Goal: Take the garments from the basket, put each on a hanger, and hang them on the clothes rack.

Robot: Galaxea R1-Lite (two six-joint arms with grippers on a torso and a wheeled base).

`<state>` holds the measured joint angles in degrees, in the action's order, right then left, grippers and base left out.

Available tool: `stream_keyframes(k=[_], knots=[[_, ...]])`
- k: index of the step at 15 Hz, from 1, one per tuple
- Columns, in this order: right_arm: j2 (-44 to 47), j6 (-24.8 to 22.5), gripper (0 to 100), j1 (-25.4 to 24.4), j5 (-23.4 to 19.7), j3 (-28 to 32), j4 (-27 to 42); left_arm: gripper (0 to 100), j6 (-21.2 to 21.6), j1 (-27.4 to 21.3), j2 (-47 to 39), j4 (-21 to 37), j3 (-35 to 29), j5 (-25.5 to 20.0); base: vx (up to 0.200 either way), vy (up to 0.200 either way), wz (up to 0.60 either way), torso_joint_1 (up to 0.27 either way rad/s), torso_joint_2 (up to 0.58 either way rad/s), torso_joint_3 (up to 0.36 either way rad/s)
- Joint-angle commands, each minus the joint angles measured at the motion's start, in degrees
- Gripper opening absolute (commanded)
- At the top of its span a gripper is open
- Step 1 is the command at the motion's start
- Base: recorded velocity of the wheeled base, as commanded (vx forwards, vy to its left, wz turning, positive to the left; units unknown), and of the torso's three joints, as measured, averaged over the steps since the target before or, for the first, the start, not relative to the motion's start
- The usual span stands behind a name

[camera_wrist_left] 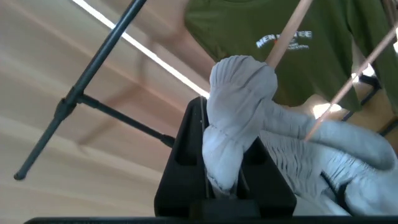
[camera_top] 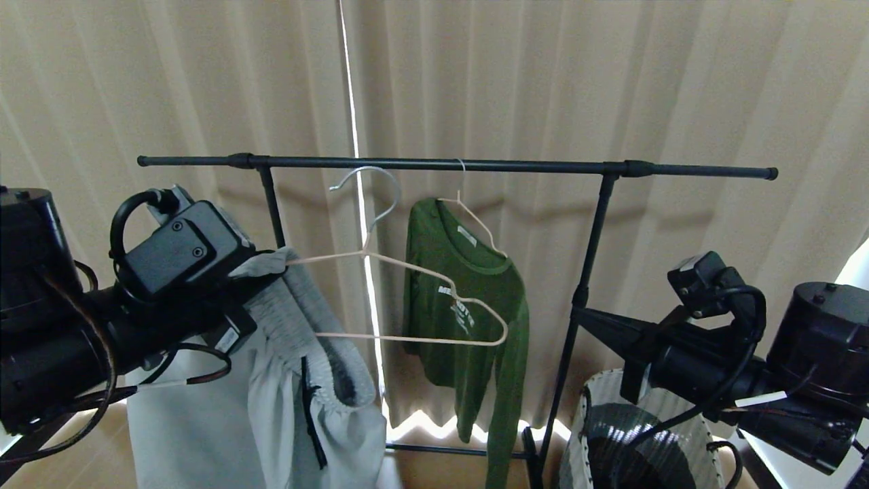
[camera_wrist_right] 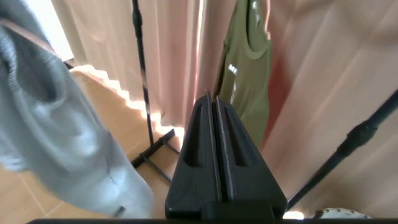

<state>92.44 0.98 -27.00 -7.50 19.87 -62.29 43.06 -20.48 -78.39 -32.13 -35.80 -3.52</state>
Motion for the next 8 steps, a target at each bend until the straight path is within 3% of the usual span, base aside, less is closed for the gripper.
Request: stream_keyframes(k=[1,2,3,6,8], knots=[[-0.24,0.08,0,-0.16,-0.06,-1.59,-0.02,0,-2.89,-0.44,-0.54,-0.91,-0.32,-0.08,0.0,0.0,0.0,0.0,0.0,0.0],[-0.33,-0.01,0,-0.16,0.03,-2.64,-0.02,0,-4.56,-1.05,-0.54,-1.44,-0.32,0.01,0.0,0.0,0.0,0.0,0.0,0.0],[-0.86,-0.01,100,-0.16,0.03,-3.61,-0.02,0,-5.26,-1.14,-0.54,-1.44,-0.32,0.01,0.0,0.0,0.0,0.0,0.0,0.0],[-1.04,0.52,100,-1.21,-0.33,-6.34,-0.46,0,-7.02,-1.67,-0.36,-1.53,-1.11,-0.34,0.0,0.0,0.0,0.0,0.0,0.0],[-0.68,2.63,100,-4.46,-0.41,-6.51,-0.46,0,-12.65,-5.54,-0.36,-1.97,-2.69,-0.34,0.0,0.0,0.0,0.0,0.0,0.0]])
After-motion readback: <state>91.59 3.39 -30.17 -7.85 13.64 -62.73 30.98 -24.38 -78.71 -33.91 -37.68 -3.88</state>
